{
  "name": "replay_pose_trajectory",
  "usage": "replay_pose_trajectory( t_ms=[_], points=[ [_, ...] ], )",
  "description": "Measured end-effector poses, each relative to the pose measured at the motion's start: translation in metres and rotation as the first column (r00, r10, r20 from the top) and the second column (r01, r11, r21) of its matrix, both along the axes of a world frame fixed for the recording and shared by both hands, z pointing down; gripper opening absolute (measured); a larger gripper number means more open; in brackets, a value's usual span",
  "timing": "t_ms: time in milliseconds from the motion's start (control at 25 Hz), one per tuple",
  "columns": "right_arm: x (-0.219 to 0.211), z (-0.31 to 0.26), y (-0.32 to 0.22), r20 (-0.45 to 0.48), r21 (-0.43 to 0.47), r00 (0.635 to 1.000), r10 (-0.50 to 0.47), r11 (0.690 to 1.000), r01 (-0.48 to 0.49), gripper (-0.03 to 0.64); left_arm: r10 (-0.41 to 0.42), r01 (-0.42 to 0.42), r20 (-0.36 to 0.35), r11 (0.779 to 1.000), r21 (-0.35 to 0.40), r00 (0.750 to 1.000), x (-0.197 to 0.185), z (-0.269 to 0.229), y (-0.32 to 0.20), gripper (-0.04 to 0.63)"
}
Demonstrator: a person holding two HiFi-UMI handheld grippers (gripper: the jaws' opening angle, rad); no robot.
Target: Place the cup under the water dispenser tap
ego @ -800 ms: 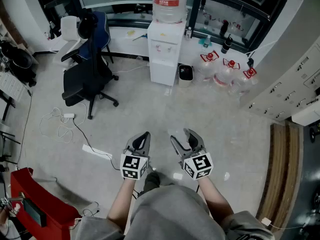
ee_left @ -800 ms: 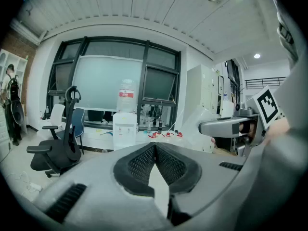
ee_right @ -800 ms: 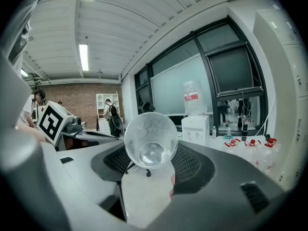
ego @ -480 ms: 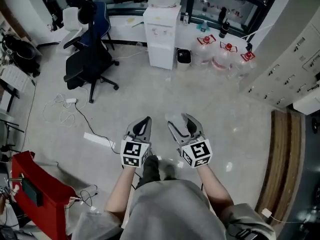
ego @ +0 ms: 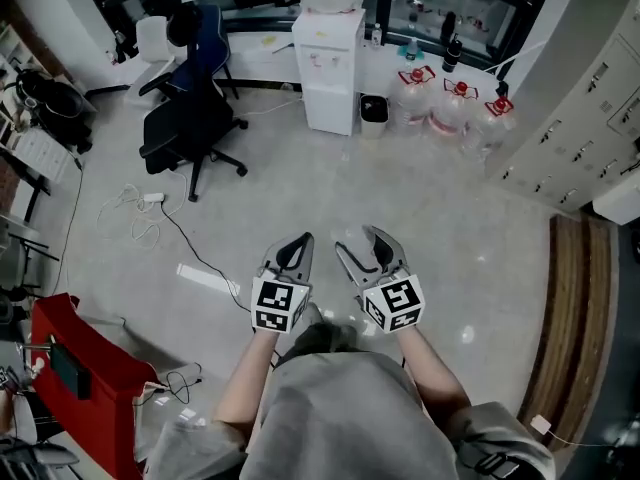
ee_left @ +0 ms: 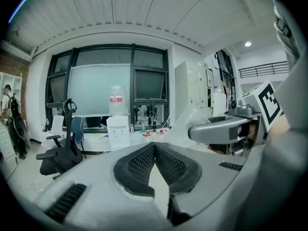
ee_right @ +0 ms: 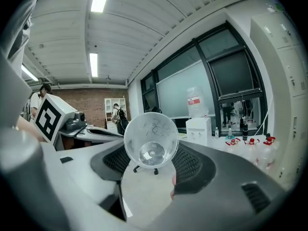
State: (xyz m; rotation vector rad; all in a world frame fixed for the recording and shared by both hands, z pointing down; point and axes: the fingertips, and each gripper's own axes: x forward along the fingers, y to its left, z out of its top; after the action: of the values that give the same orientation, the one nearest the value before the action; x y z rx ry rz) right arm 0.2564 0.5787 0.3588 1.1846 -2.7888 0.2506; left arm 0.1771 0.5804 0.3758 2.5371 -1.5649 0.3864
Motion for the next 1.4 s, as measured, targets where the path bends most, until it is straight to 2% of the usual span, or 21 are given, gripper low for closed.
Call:
replay_pose_trajectory(
  t_ms=[320,840,1400],
  points=[
    [-0.035,0.009,-0.050,-0.019,-0.006,0.999,-0.026,1.000,0.026,0.258,-0.007,0.007,-0.031,1.000,0.010,0.999,-0.031,0.004,-0.057,0.009],
    [-0.117,0.015,-0.165,-0.044,-0.038,0.999,0.021,0.999,-0.023,0.258,0.067,-0.067,-0.063,0.998,-0.001,0.996,-0.102,0.008,-0.176,0.009],
    [-0.146,0.025,-0.252,-0.065,-0.058,0.993,0.096,0.993,-0.100,0.258,0.125,-0.127,-0.094,0.992,-0.021,0.988,-0.134,0.017,-0.259,0.009]
  ],
)
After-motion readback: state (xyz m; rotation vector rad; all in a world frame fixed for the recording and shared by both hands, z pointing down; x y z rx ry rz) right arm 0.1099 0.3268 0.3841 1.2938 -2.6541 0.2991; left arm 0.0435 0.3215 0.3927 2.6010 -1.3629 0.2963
